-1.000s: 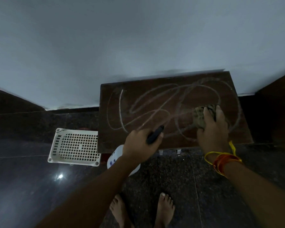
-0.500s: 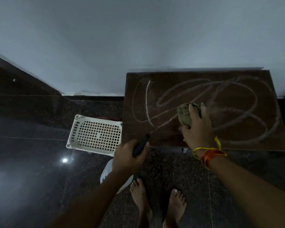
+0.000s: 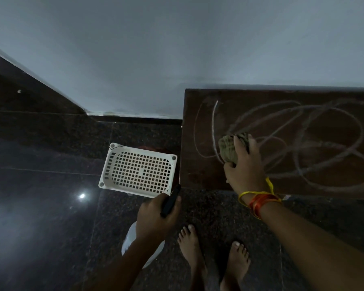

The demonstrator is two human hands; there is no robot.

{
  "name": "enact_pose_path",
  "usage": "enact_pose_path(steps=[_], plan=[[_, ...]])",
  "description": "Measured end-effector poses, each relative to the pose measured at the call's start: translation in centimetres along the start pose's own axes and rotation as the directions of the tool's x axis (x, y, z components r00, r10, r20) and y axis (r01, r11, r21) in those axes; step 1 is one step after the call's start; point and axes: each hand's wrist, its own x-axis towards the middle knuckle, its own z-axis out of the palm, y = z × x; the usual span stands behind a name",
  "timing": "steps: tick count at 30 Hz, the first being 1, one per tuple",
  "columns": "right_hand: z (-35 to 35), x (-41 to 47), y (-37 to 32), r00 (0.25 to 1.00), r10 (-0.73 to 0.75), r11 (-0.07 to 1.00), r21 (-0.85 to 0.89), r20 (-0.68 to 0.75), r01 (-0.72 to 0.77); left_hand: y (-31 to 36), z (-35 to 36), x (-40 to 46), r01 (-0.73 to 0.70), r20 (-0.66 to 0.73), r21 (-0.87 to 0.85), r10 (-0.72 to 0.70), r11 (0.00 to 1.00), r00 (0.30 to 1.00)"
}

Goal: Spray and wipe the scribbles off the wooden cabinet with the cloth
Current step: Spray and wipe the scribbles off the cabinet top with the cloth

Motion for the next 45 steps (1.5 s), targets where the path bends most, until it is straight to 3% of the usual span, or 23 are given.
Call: enact_pose_path(steps=[4,8,11,17,27,31,37,40,45], plan=[[2.0,-0.6,-0.9,0.999,-0.033,0.998,0.055,0.024,0.032,-0.4,-0.3,0.3,-0.035,-0.054,-0.065,0.032,0.997,0.998],[4.4,-0.9,-1.3,0.997,-0.082,0.969,-0.232,-0.006,0.079,0.0,-0.2,1.5,-0.004,-0.106,-0.185,-0.016,0.983,0.994],[5.9,-0.4,-1.3,0.978,-0.204,0.893,-0.403,0.034,0.200,0.9,-0.3,2.7,0.009,-0.138,-0.257,-0.046,0.966,0.989],[9.5,0.4,-0.5,0.968,-0.209,0.814,-0.525,0.138,0.251,1.4,-0.3,5.3,0.052,-0.135,-0.339,-0.104,0.939,0.985],[10.6,7.1,-4.0,0.970,-0.240,0.834,-0.505,0.027,0.220,1.6,-1.2,9.1,0.105,-0.123,-0.317,-0.151,0.942,0.981],[11.2,2.5,-2.2,0.933,-0.359,0.828,-0.460,0.005,0.321,1.7,-1.9,10.2,0.138,-0.127,-0.348,-0.193,0.927,0.973],[12.4,-0.7,-1.5,0.919,-0.389,0.804,-0.463,0.066,0.374,2.0,-2.3,11.4,0.155,-0.106,-0.349,-0.204,0.924,0.973],[12.2,3.2,-3.1,0.929,-0.369,0.825,-0.458,0.006,0.331,2.0,-2.0,11.9,0.184,-0.110,-0.338,-0.233,0.923,0.966],[11.9,6.6,-5.1,0.960,-0.277,0.828,-0.495,0.043,0.261,2.4,-2.2,12.7,0.202,-0.136,-0.318,-0.256,0.926,0.957]])
